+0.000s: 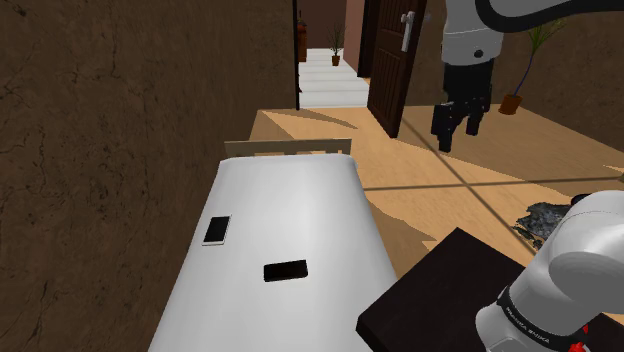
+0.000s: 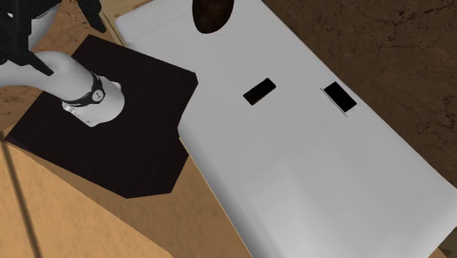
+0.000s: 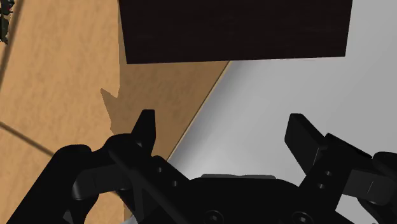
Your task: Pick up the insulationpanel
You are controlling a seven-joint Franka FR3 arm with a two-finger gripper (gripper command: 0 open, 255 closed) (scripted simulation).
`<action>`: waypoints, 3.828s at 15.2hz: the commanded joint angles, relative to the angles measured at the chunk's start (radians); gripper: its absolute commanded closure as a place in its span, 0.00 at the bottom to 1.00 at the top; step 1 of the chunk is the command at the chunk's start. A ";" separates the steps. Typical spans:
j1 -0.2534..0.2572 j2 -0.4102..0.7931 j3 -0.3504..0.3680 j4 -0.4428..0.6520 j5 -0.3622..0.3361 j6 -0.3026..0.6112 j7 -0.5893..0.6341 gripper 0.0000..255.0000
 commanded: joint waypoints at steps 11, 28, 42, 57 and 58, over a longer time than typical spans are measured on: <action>0.076 0.229 -0.005 -0.113 0.018 0.380 -0.118 0.00; 0.188 0.807 0.050 -0.015 0.045 0.924 -0.312 0.00; 0.278 1.290 0.119 0.277 -0.021 1.160 -0.422 0.00; 0.329 1.512 0.110 0.417 -0.066 1.253 -0.441 1.00; 0.329 1.512 0.110 0.417 -0.066 1.253 -0.441 1.00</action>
